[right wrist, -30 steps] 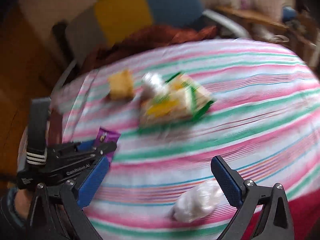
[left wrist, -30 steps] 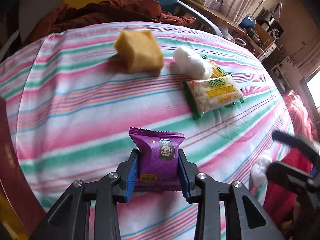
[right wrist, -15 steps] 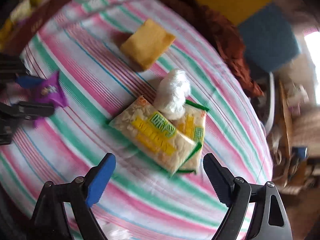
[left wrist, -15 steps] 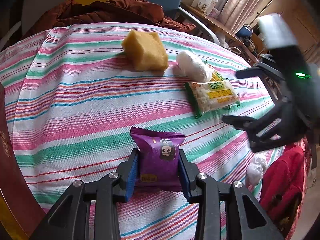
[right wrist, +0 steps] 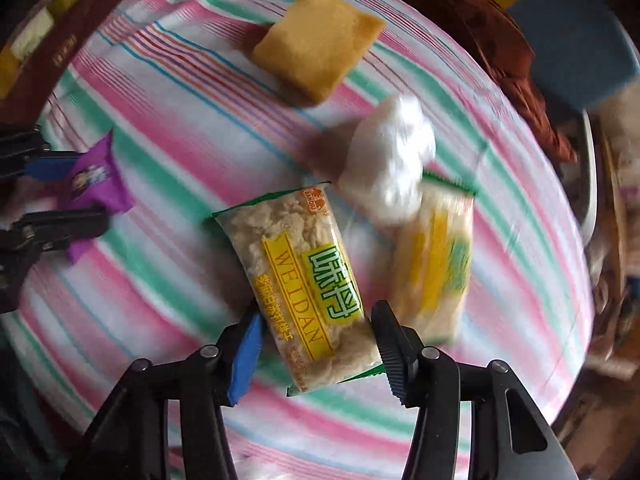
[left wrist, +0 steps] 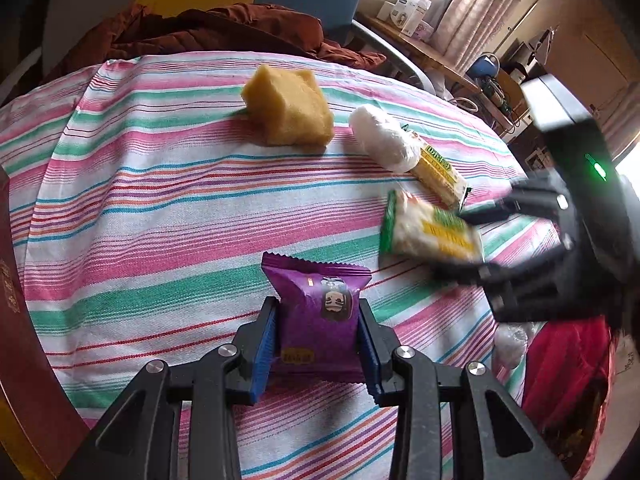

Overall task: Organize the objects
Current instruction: 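Grasp the purple snack packet with the left gripper while the right grasps a WEIDAN packet, then carry both packets to the tray and drop them in with both grippers, then move both grippers back over the yellow sponge and cotton balls on the sheet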

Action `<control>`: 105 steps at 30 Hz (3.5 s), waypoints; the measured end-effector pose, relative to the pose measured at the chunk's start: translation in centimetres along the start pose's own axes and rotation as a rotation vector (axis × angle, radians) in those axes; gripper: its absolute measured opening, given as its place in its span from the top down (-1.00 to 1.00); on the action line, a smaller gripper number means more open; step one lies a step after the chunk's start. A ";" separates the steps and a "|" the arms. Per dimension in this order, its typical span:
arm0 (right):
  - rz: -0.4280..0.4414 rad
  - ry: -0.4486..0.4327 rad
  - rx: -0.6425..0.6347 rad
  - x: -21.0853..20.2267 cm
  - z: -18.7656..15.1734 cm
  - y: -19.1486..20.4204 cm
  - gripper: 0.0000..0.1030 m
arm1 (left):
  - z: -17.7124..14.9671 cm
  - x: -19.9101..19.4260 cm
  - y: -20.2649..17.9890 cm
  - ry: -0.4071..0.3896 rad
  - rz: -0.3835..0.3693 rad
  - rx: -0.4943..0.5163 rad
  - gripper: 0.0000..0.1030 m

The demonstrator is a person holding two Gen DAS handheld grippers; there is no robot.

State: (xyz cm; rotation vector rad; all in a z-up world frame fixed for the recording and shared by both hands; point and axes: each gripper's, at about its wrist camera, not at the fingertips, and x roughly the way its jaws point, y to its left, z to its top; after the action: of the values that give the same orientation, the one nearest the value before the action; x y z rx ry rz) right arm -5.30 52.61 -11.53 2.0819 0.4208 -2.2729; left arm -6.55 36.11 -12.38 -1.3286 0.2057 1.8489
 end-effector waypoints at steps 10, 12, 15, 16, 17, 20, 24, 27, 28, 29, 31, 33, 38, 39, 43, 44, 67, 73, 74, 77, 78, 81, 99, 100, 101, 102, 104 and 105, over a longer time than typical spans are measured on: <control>0.095 -0.167 0.313 -1.3 -4.0 2.5 -0.03 | -2.6 -2.9 0.1 -0.008 0.069 0.046 0.29; 0.087 -0.180 0.327 -1.4 -4.0 2.7 -0.03 | -3.3 -4.4 0.2 -0.030 0.074 0.048 0.29; 0.094 -0.197 0.353 -1.7 -4.1 2.8 -0.02 | -4.2 -6.5 0.4 -0.068 0.086 0.054 0.29; 0.102 -0.202 0.363 -1.8 -4.1 2.7 -0.02 | -4.4 -7.2 0.5 -0.079 0.088 0.053 0.29; 0.117 -0.210 0.375 -2.0 -4.2 2.8 -0.02 | -4.7 -7.8 0.6 -0.090 0.092 0.051 0.29; 0.157 -0.244 0.416 -2.9 -4.5 3.0 -0.01 | -5.3 -9.6 1.1 -0.122 0.104 0.043 0.29; 0.220 -0.302 0.465 -4.3 -3.2 4.7 -0.01 | -6.1 -12.3 1.8 -0.185 0.129 0.032 0.29; 0.265 -0.343 0.495 -4.9 -3.9 5.8 0.05 | -6.7 -14.0 2.3 -0.220 0.157 0.032 0.29; 0.282 -0.353 0.503 -4.6 -3.5 6.6 0.07 | -7.0 -14.6 2.5 -0.231 0.163 0.029 0.29; 0.304 -0.365 0.510 -4.8 -3.4 6.8 0.11 | -7.1 -14.8 2.7 -0.235 0.163 0.024 0.29; 0.322 -0.383 0.509 -5.8 -3.3 8.1 0.15 | -7.6 -15.5 3.5 -0.242 0.171 0.004 0.29; 0.308 -0.371 0.491 -5.4 -2.8 9.0 0.15 | -8.0 -15.8 4.0 -0.243 0.173 -0.013 0.29; 0.265 -0.342 0.476 -4.7 -2.1 9.5 0.01 | -9.1 -17.0 5.1 -0.258 0.173 -0.038 0.29; 0.259 -0.336 0.463 -4.8 -2.1 9.6 -0.16 | -9.2 -17.1 5.3 -0.261 0.172 -0.045 0.29; 0.251 -0.308 0.423 -4.5 -1.3 9.8 -0.37 | -9.6 -17.6 5.6 -0.270 0.167 -0.056 0.29; 0.247 -0.298 0.422 -4.3 -1.0 10.0 -0.37 | -9.7 -17.7 5.5 -0.273 0.167 -0.055 0.29; 0.257 -0.534 0.360 -11.8 0.7 16.7 0.19 | -13.9 -24.8 13.6 -0.394 0.238 -0.292 0.28; 0.307 -0.569 0.230 -14.2 4.1 21.3 0.19 | -15.3 -26.9 18.2 -0.439 0.257 -0.454 0.28; 0.313 -0.568 0.213 -14.3 4.7 22.0 0.19 | -15.5 -27.0 18.7 -0.441 0.255 -0.475 0.28; 0.335 -0.550 0.146 -14.1 6.9 24.5 0.19 | -16.1 -27.0 20.6 -0.438 0.267 -0.548 0.28; 0.343 -0.542 0.129 -14.0 7.4 25.1 0.19 | -16.1 -26.7 21.2 -0.426 0.259 -0.565 0.28; 0.352 -0.523 0.085 -13.5 9.4 27.6 0.15 | -16.1 -26.0 22.3 -0.405 0.245 -0.597 0.14; 0.157 -0.693 0.074 -14.6 6.5 31.0 -0.99 | -16.7 -26.4 19.9 -0.424 0.407 -0.495 0.06; 0.122 -0.722 0.079 -14.9 6.1 31.1 -0.99 | -16.6 -26.5 19.6 -0.428 0.420 -0.481 0.06; 0.102 -0.731 0.085 -15.0 6.0 31.0 -0.99 | -16.4 -26.6 19.2 -0.433 0.438 -0.462 0.06; 0.088 -0.735 0.089 -15.1 5.9 30.9 -0.99 | -16.3 -26.6 18.8 -0.437 0.451 -0.450 0.06; 0.124 -0.722 0.093 -15.0 5.9 30.4 -0.99 | -16.1 -26.8 18.1 -0.446 0.481 -0.419 0.05; 0.142 -0.716 0.099 -15.0 6.0 30.2 -0.99 | -16.0 -26.8 17.9 -0.449 0.493 -0.410 0.05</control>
State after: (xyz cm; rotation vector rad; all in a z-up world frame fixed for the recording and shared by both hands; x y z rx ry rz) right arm -3.41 19.88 -1.71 1.1329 0.1160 -2.7552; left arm -5.09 1.66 -2.27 -1.1433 -0.1016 2.6666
